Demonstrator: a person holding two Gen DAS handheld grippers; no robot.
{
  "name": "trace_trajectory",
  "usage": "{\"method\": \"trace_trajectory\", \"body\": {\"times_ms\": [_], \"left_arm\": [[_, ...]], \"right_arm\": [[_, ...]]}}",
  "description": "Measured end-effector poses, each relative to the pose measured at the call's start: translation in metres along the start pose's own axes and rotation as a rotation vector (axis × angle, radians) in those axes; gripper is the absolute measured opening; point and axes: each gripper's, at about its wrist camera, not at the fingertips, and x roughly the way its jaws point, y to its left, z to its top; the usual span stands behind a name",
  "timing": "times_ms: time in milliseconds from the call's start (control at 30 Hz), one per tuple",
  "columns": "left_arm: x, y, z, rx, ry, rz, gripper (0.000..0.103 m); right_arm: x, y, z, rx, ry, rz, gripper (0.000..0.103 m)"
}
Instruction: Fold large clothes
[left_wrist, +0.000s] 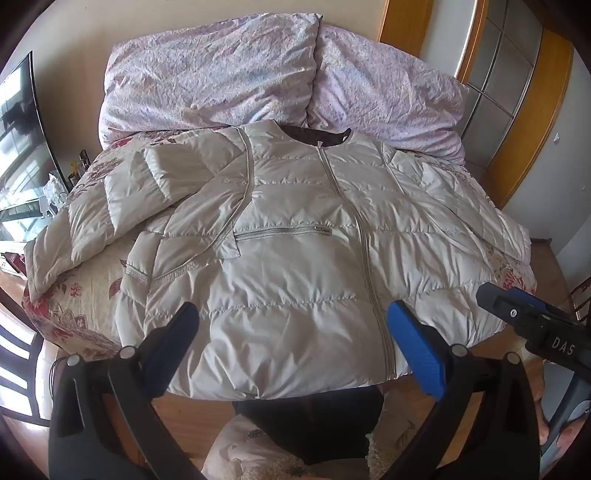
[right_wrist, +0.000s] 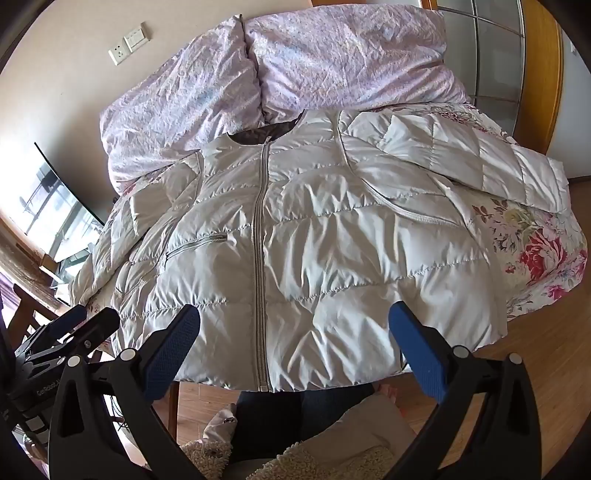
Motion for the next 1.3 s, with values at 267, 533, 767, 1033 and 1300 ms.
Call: {"method": "trace_trajectory", "body": {"times_ms": [267,533,767,1033,1300], "left_arm": [[0.0004,-0.0006,-0.0001,0.000,-0.002,0.004,0.101],[-0.0001,0.0000,0.0000,0.001,-0.002,-0.001,0.101],[-0.0001,0.0000,0.0000,0.000,-0.003,-0.001,0.101],[-0.0001,-0.0001,0.0000,0.000,-0.003,0.000,0.101],[-0.0024,0.0031,0.0013,-0.005,-0.003,0.001,0.101]], "right_arm": [[-0.0006,0.0010,-0.0005,-0.003,-0.003,-0.004,0.102],[-0.0008,0.0014,-0.0008,-0.002,-0.003,-0.003,0.102],[-0.0005,0.0013,-0.0012,-0.003,-0.003,-0.002,0.102],[-0.0005,0.0013,-0.0015,-0.002,-0.003,-0.002,0.102],[-0.0007,0.0014,-0.0014,-0.003,-0.004,-0.002,0.102]]}}
